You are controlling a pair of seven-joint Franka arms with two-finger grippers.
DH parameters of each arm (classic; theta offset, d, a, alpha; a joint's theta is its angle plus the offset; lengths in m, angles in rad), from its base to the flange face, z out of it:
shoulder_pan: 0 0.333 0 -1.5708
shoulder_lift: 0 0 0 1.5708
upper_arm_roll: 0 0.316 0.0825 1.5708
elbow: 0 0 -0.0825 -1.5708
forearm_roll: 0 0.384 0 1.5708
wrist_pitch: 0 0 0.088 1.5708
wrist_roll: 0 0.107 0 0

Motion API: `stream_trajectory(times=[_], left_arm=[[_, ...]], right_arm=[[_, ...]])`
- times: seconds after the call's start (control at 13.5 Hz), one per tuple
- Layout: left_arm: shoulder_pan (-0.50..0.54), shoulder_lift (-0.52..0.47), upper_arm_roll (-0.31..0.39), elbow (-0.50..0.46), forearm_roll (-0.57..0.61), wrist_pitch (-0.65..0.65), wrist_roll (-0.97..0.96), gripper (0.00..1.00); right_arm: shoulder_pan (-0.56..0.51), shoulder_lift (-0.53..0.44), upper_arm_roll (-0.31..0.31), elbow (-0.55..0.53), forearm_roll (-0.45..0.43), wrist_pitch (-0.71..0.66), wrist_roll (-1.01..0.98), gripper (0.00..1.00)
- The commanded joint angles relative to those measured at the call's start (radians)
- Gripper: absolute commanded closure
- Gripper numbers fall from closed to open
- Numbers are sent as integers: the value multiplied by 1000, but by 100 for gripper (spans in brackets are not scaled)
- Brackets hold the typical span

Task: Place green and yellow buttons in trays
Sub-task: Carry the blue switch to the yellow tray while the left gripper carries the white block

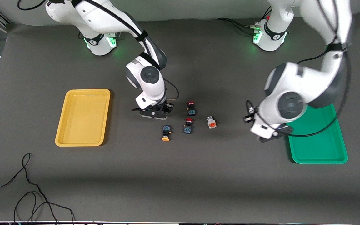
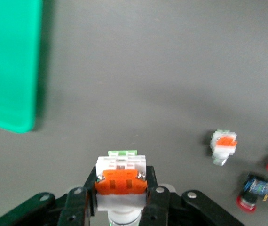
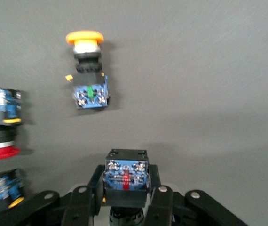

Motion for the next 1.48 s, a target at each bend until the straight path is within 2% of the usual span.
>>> stream_trajectory(times=[0.0,0.15,0.22,0.37,0.52,0.74,0.81,0.96,1.03,1.18,1.26,1.4], left_arm=[[92,-28,-3,91,9,-131,195,100],[204,-64,-2,81,11,-153,394,100],[265,-64,-2,79,11,-162,491,100],[370,-56,-2,58,13,-150,648,100],[464,-27,-2,39,57,-116,766,100],[547,2,0,-81,138,81,895,100],[565,8,1,-132,161,164,897,100],[591,20,1,-247,180,340,897,100],[596,30,3,-290,180,411,897,100],[602,65,7,-327,181,511,897,100],[619,80,9,-347,181,559,897,100],[628,108,10,-381,181,642,897,100]], right_arm=[[-20,-80,-3,122,60,-233,-82,76],[-108,-135,-3,156,139,-336,-226,76],[-158,-172,-4,152,140,-371,-318,76],[-225,-223,-52,152,144,-462,-517,76],[-236,-264,-182,132,144,-516,-754,76],[-233,-298,-383,74,144,-510,-1057,76],[-233,-294,-432,52,142,-490,-1112,76],[-235,-292,-518,-53,144,-366,-1227,76],[-239,-285,-549,-115,144,-281,-1280,76],[-264,-242,-569,-213,156,-106,-1351,76],[-288,-199,-569,-239,200,-44,-1393,76],[-304,-78,-569,-232,354,5,-1514,76]])
